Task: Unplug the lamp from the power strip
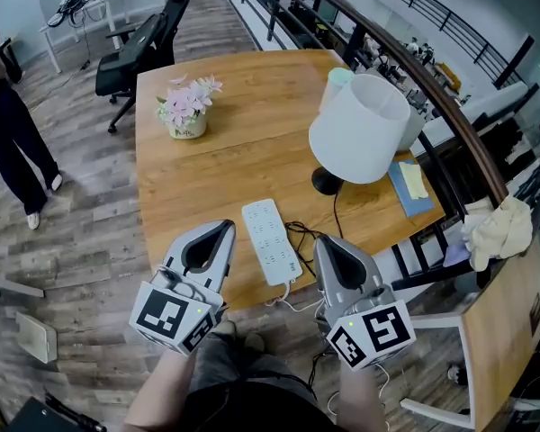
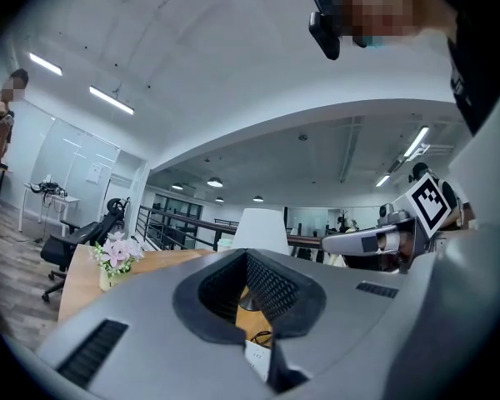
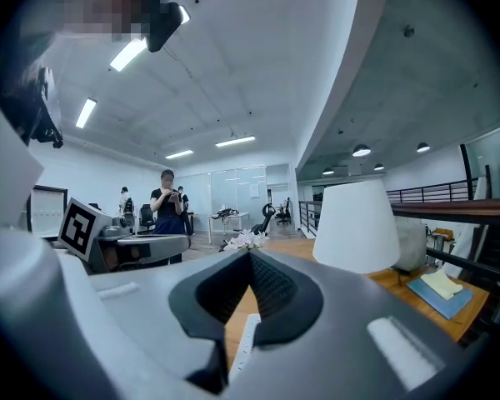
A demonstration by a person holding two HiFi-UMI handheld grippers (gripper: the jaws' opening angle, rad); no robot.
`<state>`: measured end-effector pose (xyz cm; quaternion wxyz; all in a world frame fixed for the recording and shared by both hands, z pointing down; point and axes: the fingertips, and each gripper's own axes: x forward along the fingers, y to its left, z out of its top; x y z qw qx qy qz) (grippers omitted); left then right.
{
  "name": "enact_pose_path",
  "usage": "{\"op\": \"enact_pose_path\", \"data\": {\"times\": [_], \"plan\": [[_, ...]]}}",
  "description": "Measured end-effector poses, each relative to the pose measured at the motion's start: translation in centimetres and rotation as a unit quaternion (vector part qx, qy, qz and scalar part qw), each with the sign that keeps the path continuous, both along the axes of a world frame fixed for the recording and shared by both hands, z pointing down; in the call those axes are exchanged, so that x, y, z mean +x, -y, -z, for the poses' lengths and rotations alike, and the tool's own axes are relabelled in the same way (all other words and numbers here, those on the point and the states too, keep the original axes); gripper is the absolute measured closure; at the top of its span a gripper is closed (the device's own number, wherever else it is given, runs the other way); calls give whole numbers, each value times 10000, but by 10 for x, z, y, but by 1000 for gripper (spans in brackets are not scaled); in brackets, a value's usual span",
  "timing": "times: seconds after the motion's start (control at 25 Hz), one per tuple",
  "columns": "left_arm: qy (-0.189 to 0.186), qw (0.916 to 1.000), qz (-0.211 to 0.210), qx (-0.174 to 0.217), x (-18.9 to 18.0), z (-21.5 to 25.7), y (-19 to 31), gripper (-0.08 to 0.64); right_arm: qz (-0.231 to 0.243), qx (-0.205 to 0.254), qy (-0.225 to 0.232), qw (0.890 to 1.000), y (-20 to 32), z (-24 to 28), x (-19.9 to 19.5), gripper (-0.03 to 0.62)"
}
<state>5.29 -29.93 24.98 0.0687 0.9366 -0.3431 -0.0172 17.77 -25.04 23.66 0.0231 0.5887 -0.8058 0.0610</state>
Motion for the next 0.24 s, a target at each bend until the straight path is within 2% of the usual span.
{"op": "enact_pose_path", "data": {"times": [0.24], "plan": [[-82,9999,-69,-42,0,9,-2,563,174,-49,114,9998,-2,2,-8,584]]}}
